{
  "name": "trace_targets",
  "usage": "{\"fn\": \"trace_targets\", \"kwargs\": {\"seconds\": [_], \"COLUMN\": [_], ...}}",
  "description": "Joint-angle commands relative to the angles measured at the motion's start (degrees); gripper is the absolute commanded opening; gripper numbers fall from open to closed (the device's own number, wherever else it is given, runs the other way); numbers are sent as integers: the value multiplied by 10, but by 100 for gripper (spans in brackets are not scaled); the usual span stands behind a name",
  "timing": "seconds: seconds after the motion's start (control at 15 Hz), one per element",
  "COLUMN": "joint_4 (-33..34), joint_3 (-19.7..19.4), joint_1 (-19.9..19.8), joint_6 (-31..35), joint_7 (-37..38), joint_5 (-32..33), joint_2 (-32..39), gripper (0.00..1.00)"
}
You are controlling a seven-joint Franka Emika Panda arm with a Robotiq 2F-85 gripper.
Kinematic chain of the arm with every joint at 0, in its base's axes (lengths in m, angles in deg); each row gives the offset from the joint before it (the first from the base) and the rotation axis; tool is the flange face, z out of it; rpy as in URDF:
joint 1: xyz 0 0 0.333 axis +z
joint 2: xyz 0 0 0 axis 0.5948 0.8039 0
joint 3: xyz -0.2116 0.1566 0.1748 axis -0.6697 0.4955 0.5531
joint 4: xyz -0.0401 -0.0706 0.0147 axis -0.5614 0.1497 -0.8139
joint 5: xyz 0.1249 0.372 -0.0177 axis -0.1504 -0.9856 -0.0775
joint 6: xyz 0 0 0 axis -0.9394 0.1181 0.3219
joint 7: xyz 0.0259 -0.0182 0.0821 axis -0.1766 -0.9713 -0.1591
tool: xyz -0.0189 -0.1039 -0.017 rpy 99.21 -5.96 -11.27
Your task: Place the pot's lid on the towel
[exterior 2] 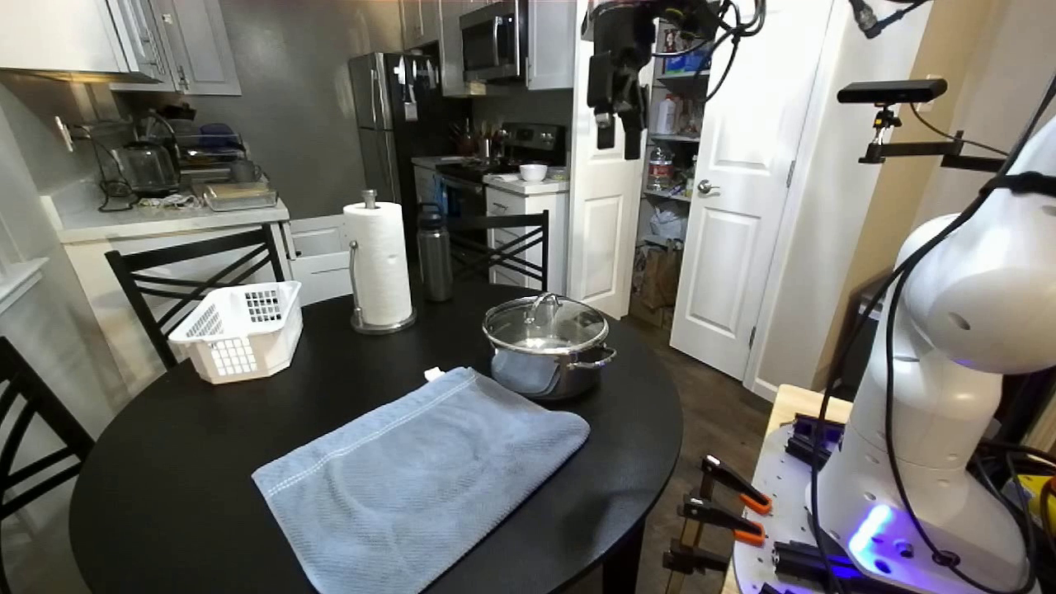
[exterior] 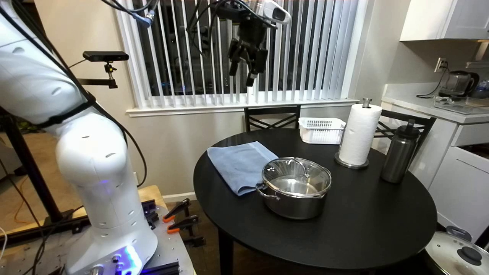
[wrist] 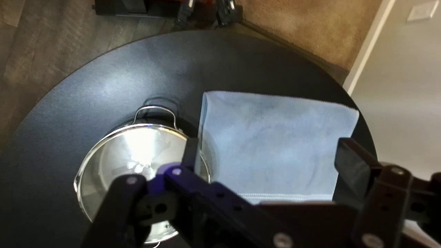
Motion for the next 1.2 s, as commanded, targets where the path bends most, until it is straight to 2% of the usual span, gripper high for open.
{"fn": "trace_targets", "kwargs": {"seconds": [0.0, 0.13, 0.33, 0.53, 0.8, 0.87, 1.13], "joint_4": [102, 139, 151, 128, 87, 119, 118], "joint_3": [3, 4, 4, 6, 1, 5, 6], "joint_1": [-22, -29, -39, -40, -39, -40, -40], "joint_6": [55, 99, 185, 249, 317, 285, 287], "joint_7": [75, 119, 182, 264, 372, 325, 331], "joint_5": [-58, -86, -94, -82, -71, -78, -78], "joint_2": [125, 184, 246, 266, 260, 279, 279], "gripper": [100, 100, 100, 100, 100, 100, 100]}}
